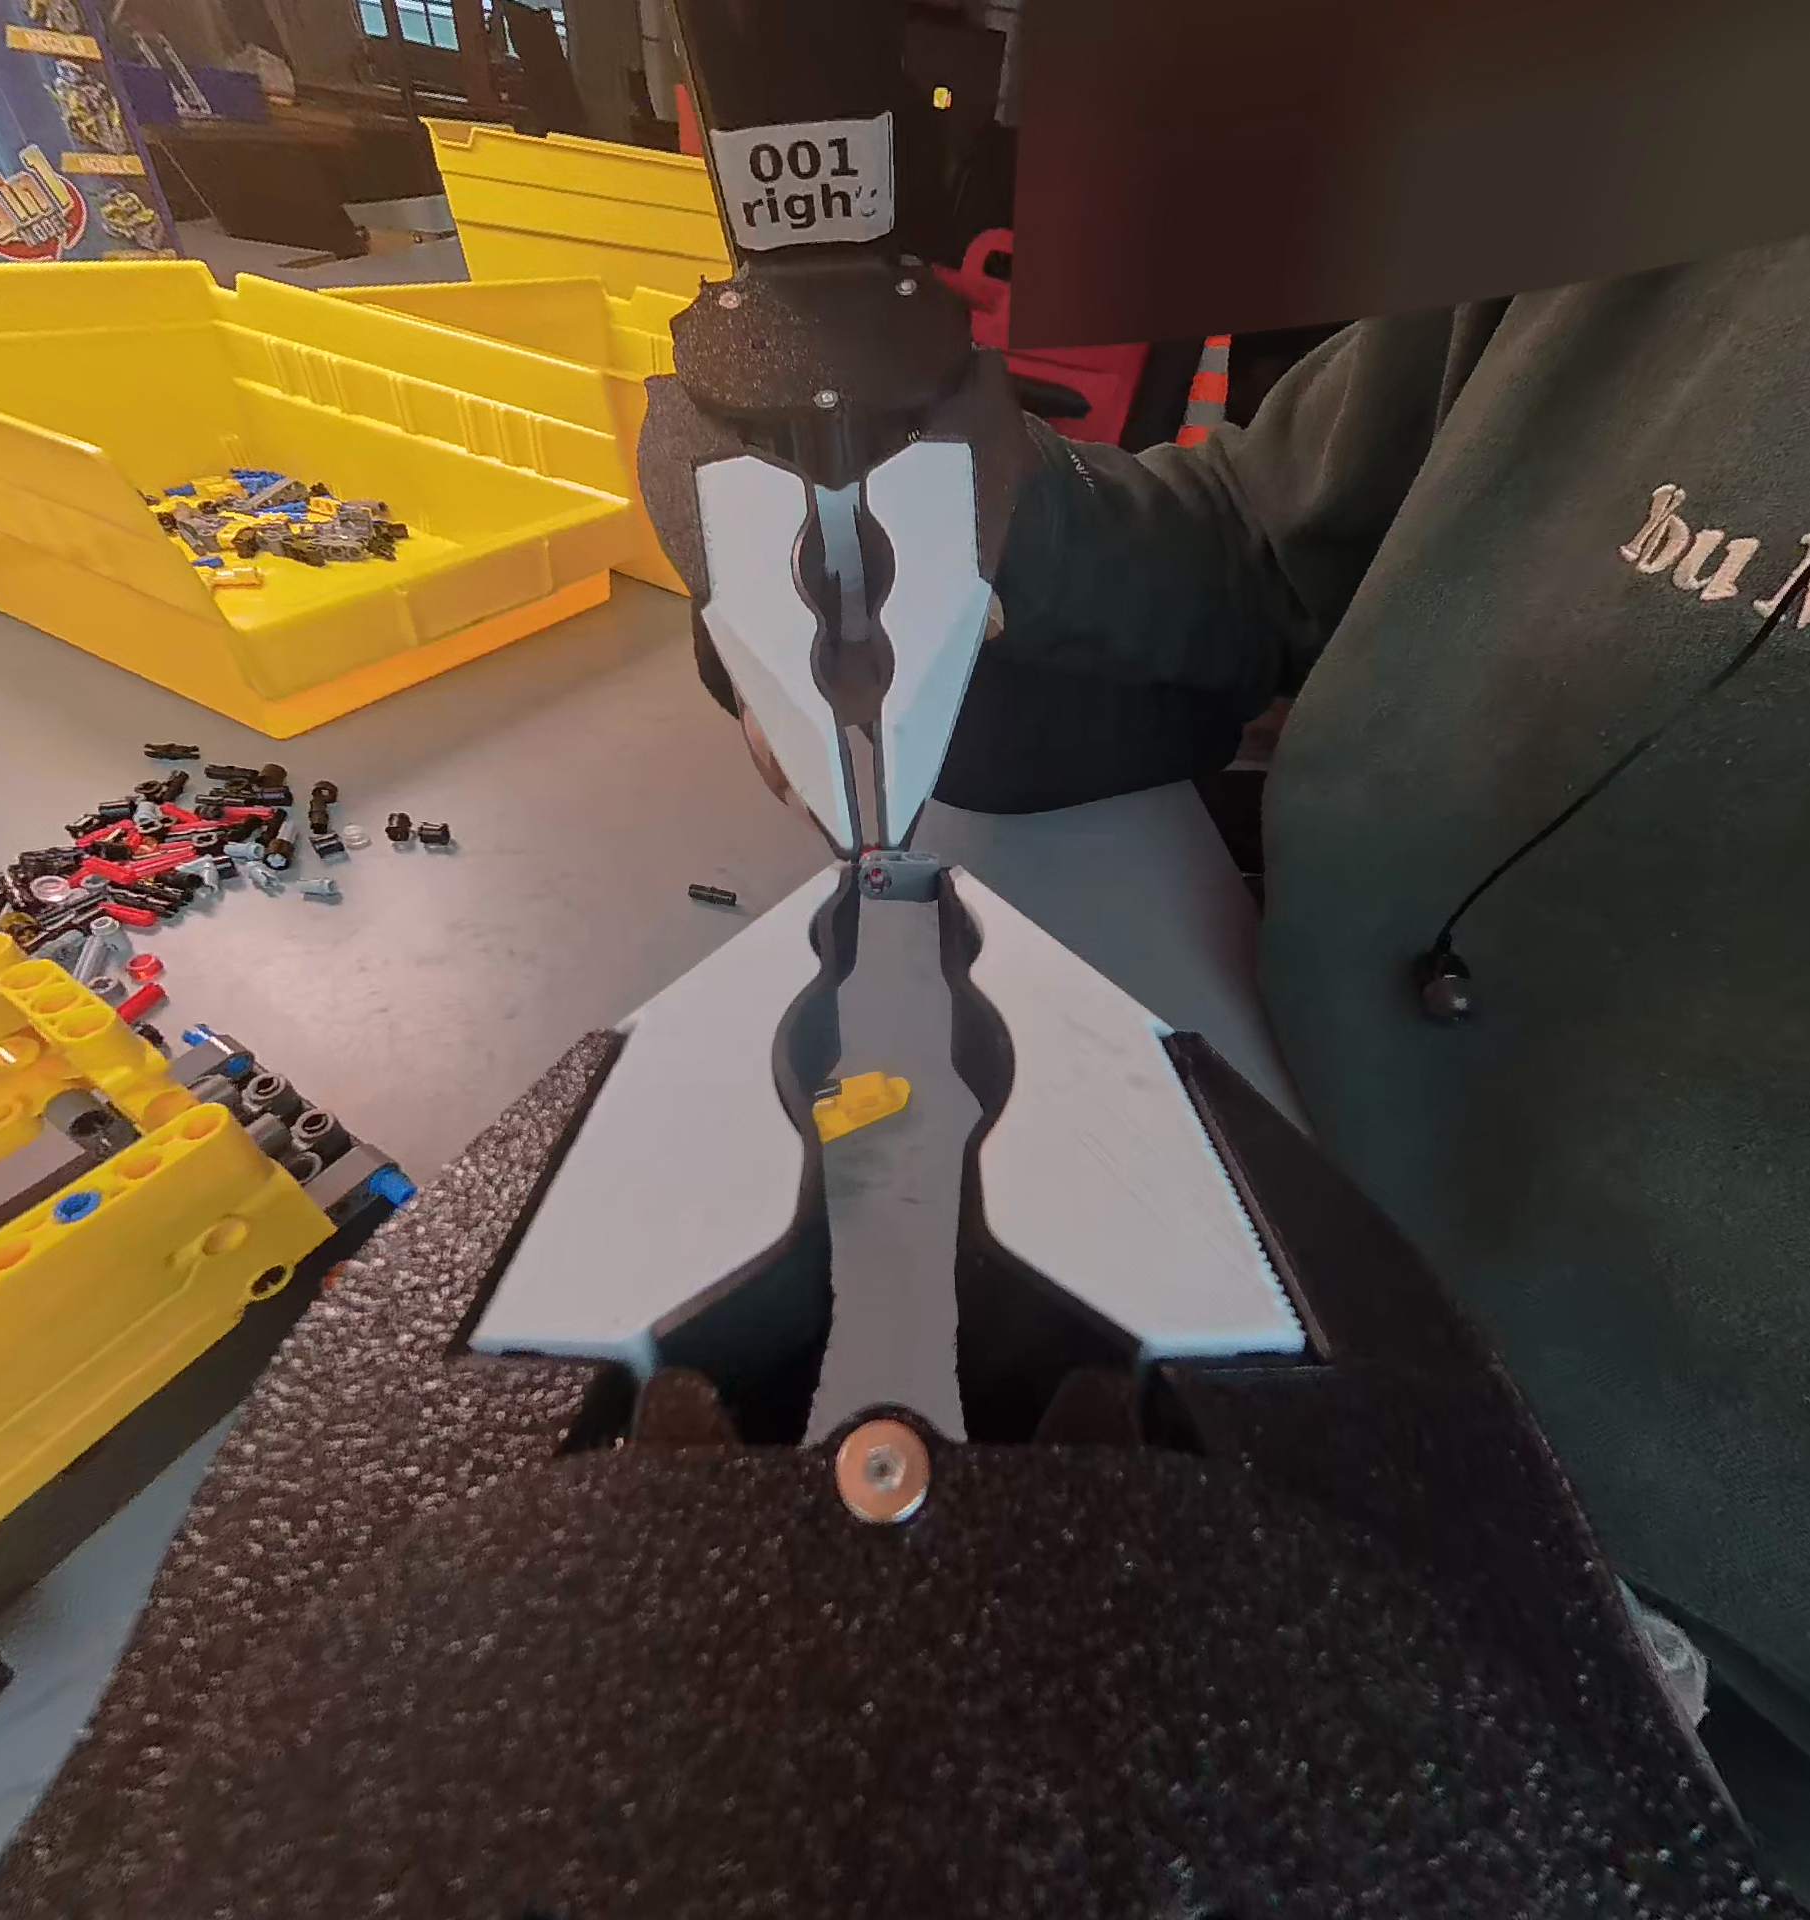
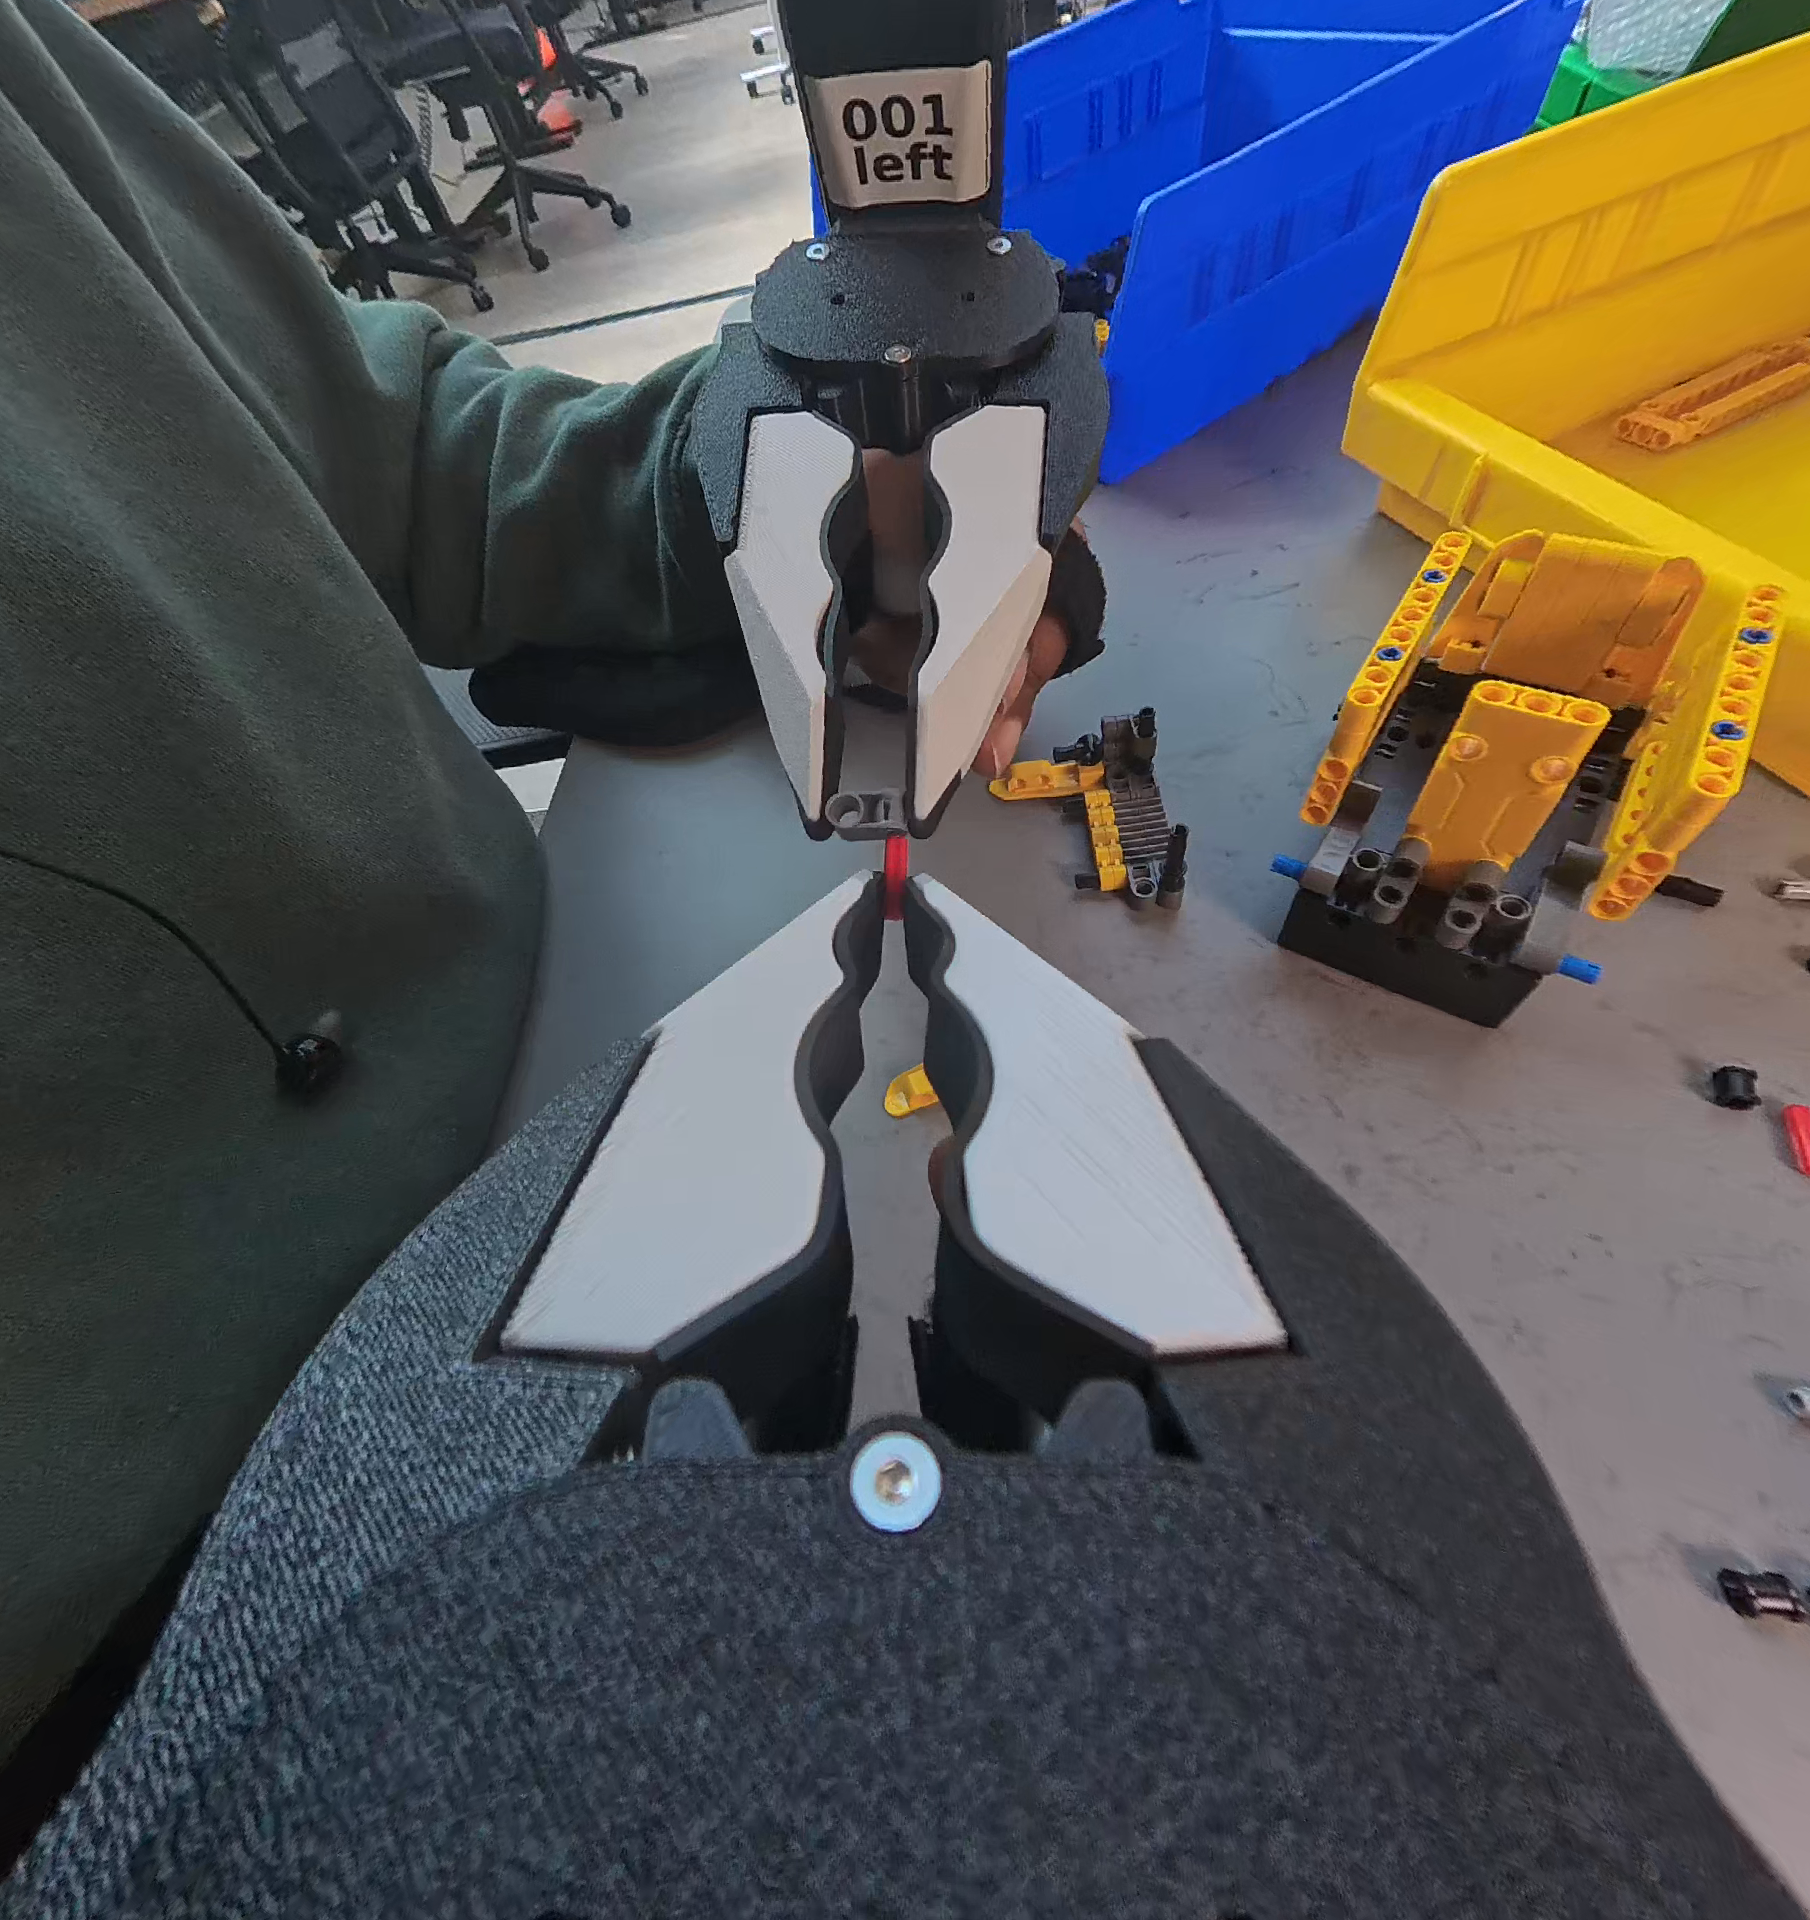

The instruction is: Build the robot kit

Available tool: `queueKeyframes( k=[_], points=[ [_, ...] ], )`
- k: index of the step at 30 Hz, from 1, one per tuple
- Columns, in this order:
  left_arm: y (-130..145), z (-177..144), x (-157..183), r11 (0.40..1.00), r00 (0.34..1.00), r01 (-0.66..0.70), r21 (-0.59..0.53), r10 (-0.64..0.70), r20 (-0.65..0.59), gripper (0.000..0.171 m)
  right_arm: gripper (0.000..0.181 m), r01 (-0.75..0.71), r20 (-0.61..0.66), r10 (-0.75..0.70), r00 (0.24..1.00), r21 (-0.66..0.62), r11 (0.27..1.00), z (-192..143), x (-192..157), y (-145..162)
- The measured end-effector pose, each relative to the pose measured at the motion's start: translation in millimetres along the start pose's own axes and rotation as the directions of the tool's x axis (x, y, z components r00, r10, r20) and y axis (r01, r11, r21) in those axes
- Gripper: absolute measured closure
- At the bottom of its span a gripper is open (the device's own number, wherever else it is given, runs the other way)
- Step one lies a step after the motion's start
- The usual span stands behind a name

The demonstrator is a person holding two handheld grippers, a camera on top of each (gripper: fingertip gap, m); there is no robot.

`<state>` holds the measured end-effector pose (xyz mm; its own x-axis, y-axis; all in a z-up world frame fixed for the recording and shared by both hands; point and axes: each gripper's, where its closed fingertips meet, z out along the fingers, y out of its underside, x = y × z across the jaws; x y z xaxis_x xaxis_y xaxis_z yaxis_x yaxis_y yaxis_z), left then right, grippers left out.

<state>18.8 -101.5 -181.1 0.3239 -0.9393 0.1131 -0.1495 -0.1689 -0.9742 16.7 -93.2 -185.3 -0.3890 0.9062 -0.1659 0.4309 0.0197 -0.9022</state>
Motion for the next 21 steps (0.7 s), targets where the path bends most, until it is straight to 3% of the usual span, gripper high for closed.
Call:
queueKeyframes(
  k=[21],
  points=[
    [-2.1,0.8,2.4,1.0,1.0,-0.007,0.024,0.008,-0.016,0.157,0.179,0.024,0.01,-0.024,1.0,0.009,1.0,1.0,-4.1,-1.3]
  ],
)
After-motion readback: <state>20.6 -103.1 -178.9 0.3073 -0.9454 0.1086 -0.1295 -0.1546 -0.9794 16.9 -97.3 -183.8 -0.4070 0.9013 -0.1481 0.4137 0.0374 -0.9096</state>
